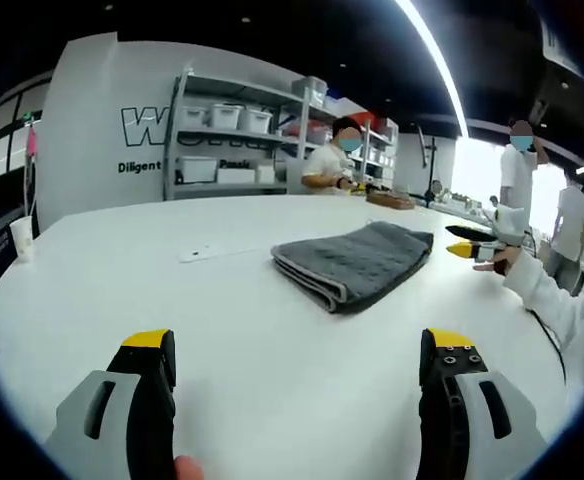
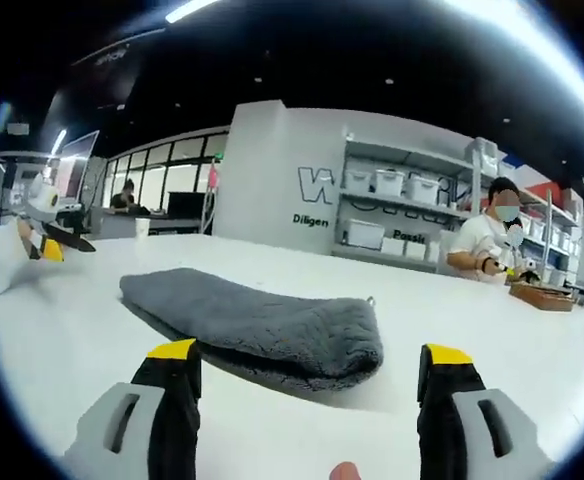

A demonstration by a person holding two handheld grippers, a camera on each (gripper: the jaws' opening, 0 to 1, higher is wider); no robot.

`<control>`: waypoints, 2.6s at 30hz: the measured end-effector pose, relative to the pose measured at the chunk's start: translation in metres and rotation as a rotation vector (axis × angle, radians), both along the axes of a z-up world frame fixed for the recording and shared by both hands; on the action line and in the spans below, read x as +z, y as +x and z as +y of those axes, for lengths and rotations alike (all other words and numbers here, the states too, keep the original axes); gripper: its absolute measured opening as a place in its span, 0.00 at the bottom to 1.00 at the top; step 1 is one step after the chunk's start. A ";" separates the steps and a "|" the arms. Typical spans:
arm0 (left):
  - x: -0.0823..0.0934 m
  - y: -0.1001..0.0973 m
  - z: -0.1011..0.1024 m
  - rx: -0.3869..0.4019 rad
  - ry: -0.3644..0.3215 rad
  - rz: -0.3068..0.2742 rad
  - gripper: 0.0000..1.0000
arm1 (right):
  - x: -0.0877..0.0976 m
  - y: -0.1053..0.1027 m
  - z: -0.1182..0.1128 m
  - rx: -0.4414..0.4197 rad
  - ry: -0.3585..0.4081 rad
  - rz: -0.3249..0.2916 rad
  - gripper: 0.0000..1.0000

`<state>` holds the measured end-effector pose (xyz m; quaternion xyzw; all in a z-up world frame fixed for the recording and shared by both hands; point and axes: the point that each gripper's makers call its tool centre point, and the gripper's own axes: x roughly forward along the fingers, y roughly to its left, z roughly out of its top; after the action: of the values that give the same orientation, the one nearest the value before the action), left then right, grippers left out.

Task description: Open the folded towel by lifting each exposed corner and separating the folded layers until the towel lies flat within the target outline without major curled edges

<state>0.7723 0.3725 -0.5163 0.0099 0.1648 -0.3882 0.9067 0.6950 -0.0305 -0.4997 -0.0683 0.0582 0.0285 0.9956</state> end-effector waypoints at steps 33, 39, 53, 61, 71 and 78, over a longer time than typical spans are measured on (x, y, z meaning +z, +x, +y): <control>0.001 -0.003 -0.003 -0.017 0.004 -0.007 1.00 | -0.009 0.040 0.182 0.400 -0.195 -0.056 0.84; 0.001 -0.003 -0.001 -0.013 0.005 -0.008 1.00 | -0.018 0.054 0.231 0.509 -0.287 -0.060 0.79; 0.003 -0.003 -0.001 -0.012 0.001 -0.011 1.00 | -0.027 0.097 0.277 0.570 -0.336 -0.040 0.56; 0.006 -0.004 -0.002 -0.014 -0.004 -0.017 1.00 | -0.036 0.102 0.278 0.579 -0.331 -0.008 0.38; 0.006 -0.004 -0.002 -0.012 -0.005 -0.015 1.00 | -0.040 0.098 0.288 0.648 -0.336 -0.007 0.06; 0.003 -0.003 -0.001 -0.008 0.000 -0.007 1.00 | -0.029 0.098 0.281 0.637 -0.307 -0.044 0.00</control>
<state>0.7694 0.3716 -0.5129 0.0119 0.1614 -0.3919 0.9057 0.7930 0.2502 -0.5285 -0.2324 0.0161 0.3269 0.9159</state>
